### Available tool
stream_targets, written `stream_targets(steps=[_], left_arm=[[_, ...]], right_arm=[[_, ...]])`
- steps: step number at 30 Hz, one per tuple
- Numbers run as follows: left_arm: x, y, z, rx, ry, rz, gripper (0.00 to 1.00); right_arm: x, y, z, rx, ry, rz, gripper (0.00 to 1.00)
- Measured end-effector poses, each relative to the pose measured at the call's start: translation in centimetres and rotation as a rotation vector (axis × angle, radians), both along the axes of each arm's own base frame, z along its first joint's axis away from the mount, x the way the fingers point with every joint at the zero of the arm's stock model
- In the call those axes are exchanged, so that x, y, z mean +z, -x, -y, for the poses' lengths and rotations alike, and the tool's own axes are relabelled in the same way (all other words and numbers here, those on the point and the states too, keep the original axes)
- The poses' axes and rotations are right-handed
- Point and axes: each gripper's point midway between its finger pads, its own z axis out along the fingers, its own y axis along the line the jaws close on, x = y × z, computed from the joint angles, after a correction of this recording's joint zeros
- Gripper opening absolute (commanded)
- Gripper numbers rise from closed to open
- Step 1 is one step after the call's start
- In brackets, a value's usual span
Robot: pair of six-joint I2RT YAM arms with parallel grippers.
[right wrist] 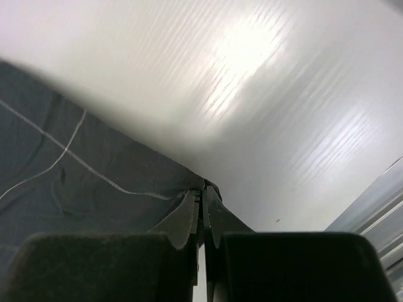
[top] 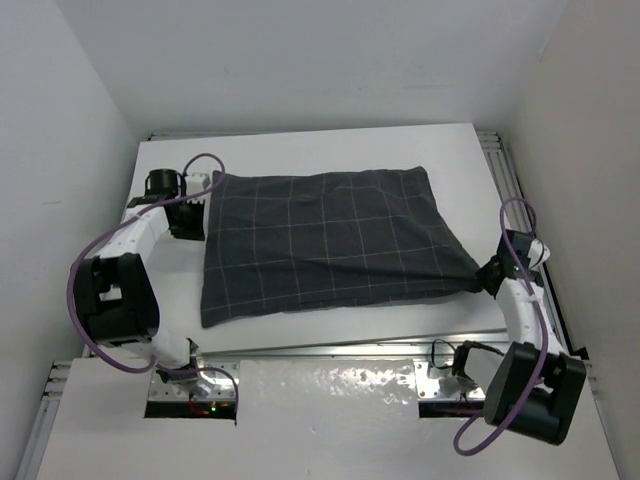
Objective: Put the pillow into the pillowcase
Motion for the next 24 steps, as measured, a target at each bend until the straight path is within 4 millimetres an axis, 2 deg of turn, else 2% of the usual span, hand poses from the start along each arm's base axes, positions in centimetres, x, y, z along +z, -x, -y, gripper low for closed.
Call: stream_targets(steps=[8, 9, 11, 12, 13, 15, 17, 18, 19, 22, 24], left_arm=[[0.6, -3.6, -1.9, 0.012, -0.083, 0.05, 0.0], [0.8, -4.1, -2.1, 0.015, -0.092, 0.06, 0.0], [1.1, -4.7, -2.4, 0.016, -0.103, 0.075, 0.0], [1.3, -4.9, -2.5, 0.015, -0.107, 0.083, 0.0], [1.4, -5.1, -2.5, 0.015, -0.108, 0.084, 0.0], [1.7, -5.3, -2.5, 0.012, -0.109, 0.084, 0.02], [2.4, -6.0, -2.5, 0.005, -0.101, 0.091, 0.13], [2.8, -6.6, -2.4, -0.001, -0.094, 0.1, 0.19], [3.4, -7.2, -2.3, -0.004, -0.082, 0.108, 0.29], [5.4, -10.0, -2.0, 0.004, -0.044, 0.167, 0.45], [6.3, -11.9, -1.8, 0.017, -0.017, 0.196, 0.5]], right_arm=[[-0.4, -0.4, 2.4, 0.03, 0.086, -0.147, 0.0], [-0.4, -0.4, 2.6, 0.032, 0.093, -0.158, 0.1], [-0.3, -0.2, 2.7, 0.035, 0.101, -0.174, 0.56], [-0.1, -0.1, 2.8, 0.031, 0.105, -0.177, 0.87], [0.0, 0.1, 2.8, 0.038, 0.112, -0.186, 0.96], [0.5, 0.4, 2.7, 0.058, 0.12, -0.183, 0.99], [1.8, -0.2, 2.4, 0.091, 0.128, -0.124, 0.99], [2.7, -1.2, 1.8, 0.132, 0.13, -0.072, 0.99], [3.6, -2.2, 1.1, 0.178, 0.13, -0.025, 0.98], [6.4, -7.0, -2.9, 0.37, 0.119, 0.089, 0.97], [7.6, -10.5, -5.3, 0.455, 0.097, 0.118, 0.97]])
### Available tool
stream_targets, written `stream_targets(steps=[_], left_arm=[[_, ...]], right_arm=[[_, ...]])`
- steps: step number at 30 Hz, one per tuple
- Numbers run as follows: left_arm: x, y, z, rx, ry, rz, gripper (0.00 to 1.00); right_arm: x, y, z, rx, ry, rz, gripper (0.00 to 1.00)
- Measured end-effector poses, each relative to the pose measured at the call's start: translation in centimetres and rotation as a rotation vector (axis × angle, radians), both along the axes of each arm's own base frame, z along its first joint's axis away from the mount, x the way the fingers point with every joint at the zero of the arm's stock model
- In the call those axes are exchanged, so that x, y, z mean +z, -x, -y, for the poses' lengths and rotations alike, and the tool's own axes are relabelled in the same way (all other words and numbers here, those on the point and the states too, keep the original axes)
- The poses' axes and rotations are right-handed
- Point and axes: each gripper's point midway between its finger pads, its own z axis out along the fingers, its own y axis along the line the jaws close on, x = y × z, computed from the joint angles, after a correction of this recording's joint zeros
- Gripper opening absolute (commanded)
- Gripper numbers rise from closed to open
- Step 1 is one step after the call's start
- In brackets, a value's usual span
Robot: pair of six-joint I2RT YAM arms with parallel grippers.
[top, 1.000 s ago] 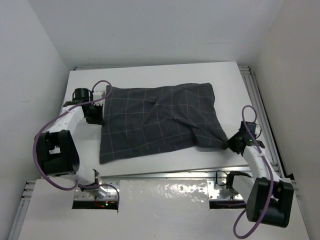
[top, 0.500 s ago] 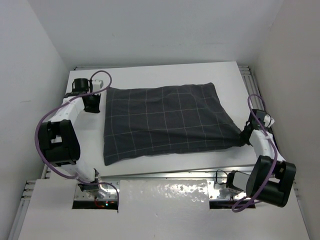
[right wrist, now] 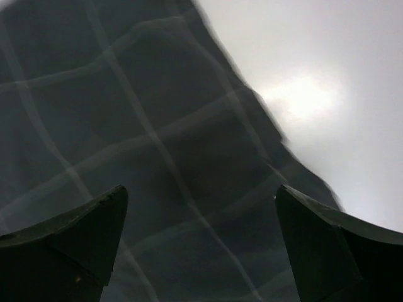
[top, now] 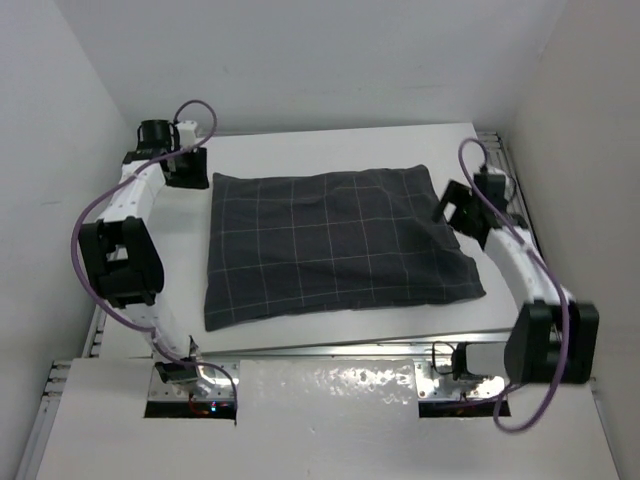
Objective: Put the pillow into the pillowcase
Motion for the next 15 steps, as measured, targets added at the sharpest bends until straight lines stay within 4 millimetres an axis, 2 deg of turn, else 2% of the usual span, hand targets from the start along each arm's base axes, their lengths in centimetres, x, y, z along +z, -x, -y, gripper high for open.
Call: stream_targets(steps=[2, 4, 11, 15], left_arm=[[0.2, -1.7, 0.0, 0.013, 0.021, 0.012, 0.53], [-0.5, -2.9, 0.0, 0.021, 0.039, 0.002, 0.56], [-5.3, -4.2, 0.9, 0.04, 0.095, -0.104, 0.62], [-6.6, -4.5, 1.5, 0.045, 0.109, -0.132, 0.6]], right_arm=[[0.5, -4.2, -2.3, 0.054, -0.047, 0.013, 0.98], [0.1, -8.0, -3.5, 0.06, -0.087, 0.025, 0.99], [-4.8, -17.2, -3.4, -0.036, -0.134, -0.023, 0.99], [-7.8, -21.6, -3.4, -0.067, -0.157, -0.034, 0.98]])
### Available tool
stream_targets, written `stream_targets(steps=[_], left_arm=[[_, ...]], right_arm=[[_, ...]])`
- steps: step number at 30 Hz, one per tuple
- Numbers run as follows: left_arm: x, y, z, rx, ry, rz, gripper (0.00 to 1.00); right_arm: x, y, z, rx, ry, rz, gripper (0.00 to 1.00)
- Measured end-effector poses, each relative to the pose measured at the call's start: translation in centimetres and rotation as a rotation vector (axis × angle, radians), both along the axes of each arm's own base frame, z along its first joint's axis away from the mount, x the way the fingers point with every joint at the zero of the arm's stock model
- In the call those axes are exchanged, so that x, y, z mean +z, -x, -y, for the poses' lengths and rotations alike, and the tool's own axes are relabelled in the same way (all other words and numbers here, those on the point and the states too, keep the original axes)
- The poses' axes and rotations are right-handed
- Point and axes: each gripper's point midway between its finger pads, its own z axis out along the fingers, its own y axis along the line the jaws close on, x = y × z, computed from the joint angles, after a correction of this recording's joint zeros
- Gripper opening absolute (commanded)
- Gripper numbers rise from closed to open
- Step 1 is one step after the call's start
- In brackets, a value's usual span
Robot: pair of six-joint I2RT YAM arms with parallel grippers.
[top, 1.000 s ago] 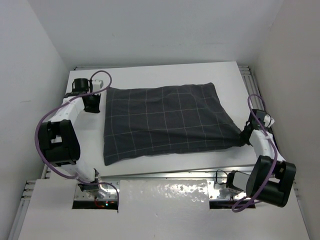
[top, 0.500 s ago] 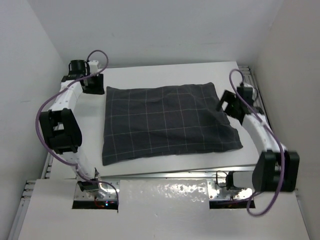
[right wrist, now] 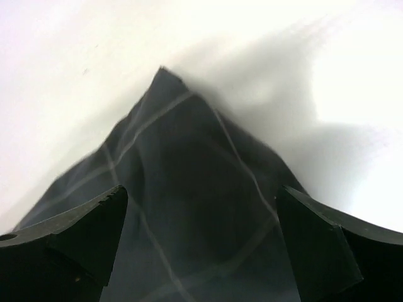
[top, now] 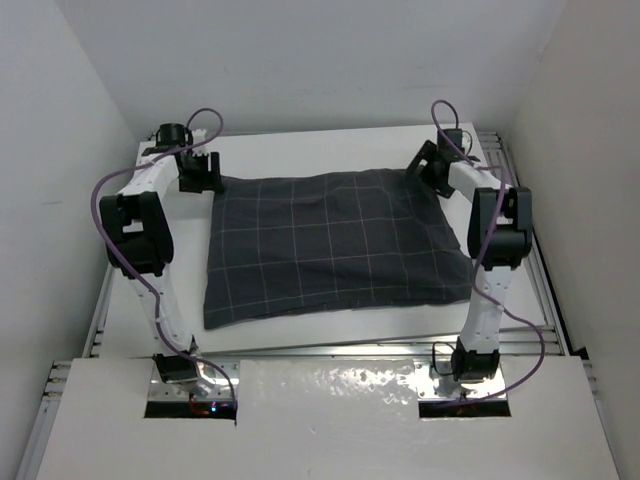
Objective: Put the pillow into the pillowcase
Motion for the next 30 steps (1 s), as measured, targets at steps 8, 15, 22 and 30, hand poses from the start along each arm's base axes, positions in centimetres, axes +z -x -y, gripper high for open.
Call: stream_targets(steps=[8, 15, 22, 30], left_arm=[[-2.3, -1.4, 1.5, -0.001, 0.081, -0.033, 0.0], [-2.3, -3.1, 1.4, 0.01, 0.073, -0.014, 0.0], [0.1, -7.2, 1.5, 0.034, 0.031, 0.11, 0.0], [0.1, -8.1, 1.4, 0.052, -0.016, 0.134, 0.07]], right_arm=[[-2.9, -1.9, 0.9, -0.096, 0.012, -0.016, 0.02], [-3.6, -2.4, 2.9, -0.231, 0.049, -0.012, 0.0], [-3.2, -3.3, 5.5, -0.295, 0.054, 0.033, 0.37], [-1.7, -5.9, 7.7, -0.245, 0.097, 0.091, 0.99]])
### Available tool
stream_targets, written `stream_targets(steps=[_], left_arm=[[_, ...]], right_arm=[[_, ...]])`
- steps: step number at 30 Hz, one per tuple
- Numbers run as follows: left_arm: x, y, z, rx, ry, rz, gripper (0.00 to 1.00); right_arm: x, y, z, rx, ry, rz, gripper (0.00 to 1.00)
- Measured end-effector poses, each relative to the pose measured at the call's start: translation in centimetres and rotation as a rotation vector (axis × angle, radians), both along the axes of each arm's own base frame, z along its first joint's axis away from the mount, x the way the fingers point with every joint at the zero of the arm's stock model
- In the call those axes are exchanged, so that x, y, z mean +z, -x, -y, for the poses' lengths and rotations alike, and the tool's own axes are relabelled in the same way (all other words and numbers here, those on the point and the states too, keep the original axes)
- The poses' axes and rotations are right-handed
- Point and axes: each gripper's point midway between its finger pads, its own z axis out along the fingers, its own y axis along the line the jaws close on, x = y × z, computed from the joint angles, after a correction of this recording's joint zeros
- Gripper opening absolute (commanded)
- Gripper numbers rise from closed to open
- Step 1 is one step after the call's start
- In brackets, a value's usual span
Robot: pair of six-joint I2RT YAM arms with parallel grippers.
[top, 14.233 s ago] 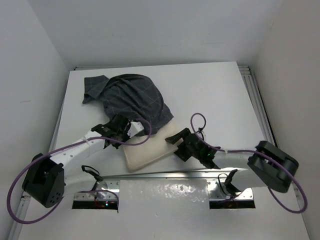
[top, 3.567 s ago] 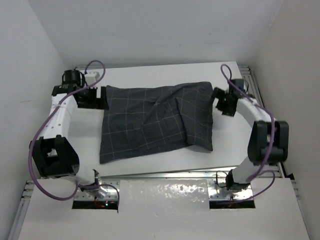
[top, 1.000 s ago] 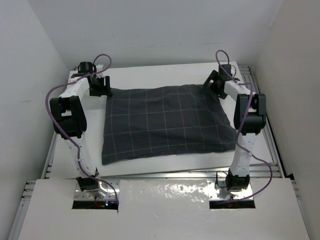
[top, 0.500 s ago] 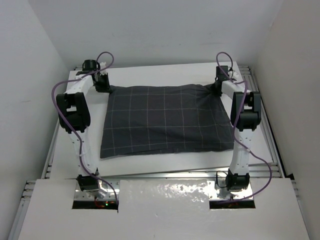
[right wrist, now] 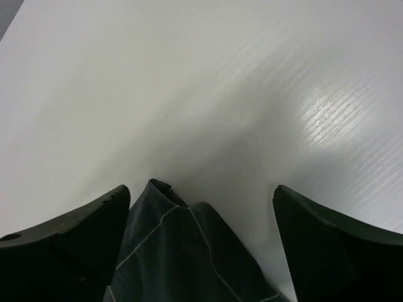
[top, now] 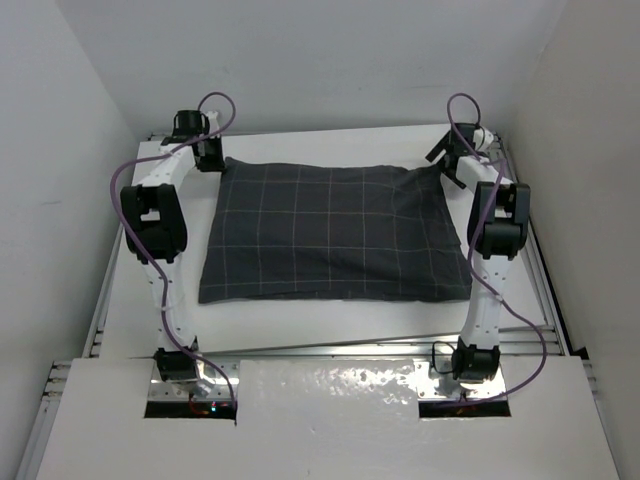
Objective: Put the pillow into the pillowcase
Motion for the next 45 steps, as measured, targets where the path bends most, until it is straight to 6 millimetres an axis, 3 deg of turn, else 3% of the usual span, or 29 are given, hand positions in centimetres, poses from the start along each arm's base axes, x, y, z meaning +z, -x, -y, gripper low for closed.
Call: stream_targets(steps=[3, 8, 11, 15, 17, 20, 22, 24, 28, 30, 33, 36, 45], left_arm=[[0.0, -0.1, -0.8, 0.027, -0.038, 0.001, 0.47], [0.8, -0.2, -2.6, 0.094, -0.098, 0.016, 0.7], [3.2, -0.1, -3.8, 0.133, -0.131, 0.05, 0.76], [10.1, 0.9, -5.7, 0.191, -0.196, 0.156, 0.79], [13.8, 1.9, -6.9, 0.221, -0.23, 0.215, 0.81], [18.4, 5.4, -9.5, 0.283, -0.287, 0.275, 0.84], [19.6, 8.8, -11.9, 0.335, -0.32, 0.27, 0.84], [19.2, 12.6, -14.6, 0.392, -0.352, 0.234, 0.85], [15.4, 20.8, -19.2, 0.496, -0.403, 0.081, 0.87], [13.2, 24.4, -19.8, 0.505, -0.424, 0.002, 0.9], [10.5, 28.5, -18.4, 0.451, -0.438, -0.096, 0.93], [9.9, 30.2, -17.2, 0.416, -0.431, -0.135, 0.94], [11.7, 30.5, -16.3, 0.453, -0.4, -0.062, 0.94]], right_arm=[[0.1, 0.5, 0.0, 0.03, 0.028, -0.015, 0.99], [1.7, 5.8, 0.0, 0.058, 0.082, -0.069, 0.99], [5.0, 9.3, 0.2, 0.062, 0.13, -0.05, 0.99], [9.8, 13.4, 0.7, 0.058, 0.198, 0.01, 0.99], [11.3, 15.4, 0.8, 0.058, 0.222, 0.031, 0.99], [11.7, 18.9, 0.9, 0.053, 0.246, 0.02, 0.99], [11.2, 21.4, 1.0, 0.05, 0.245, -0.009, 0.99], [10.4, 24.2, 0.9, 0.051, 0.237, -0.04, 0.99], [10.5, 28.9, 1.3, 0.023, 0.229, -0.047, 0.99], [11.1, 30.6, 1.4, 0.007, 0.23, -0.022, 0.99], [12.1, 32.3, 1.3, -0.003, 0.232, 0.026, 0.99], [12.5, 33.2, 0.9, 0.008, 0.226, 0.051, 0.99], [12.7, 35.0, 0.6, 0.027, 0.232, 0.03, 0.99]])
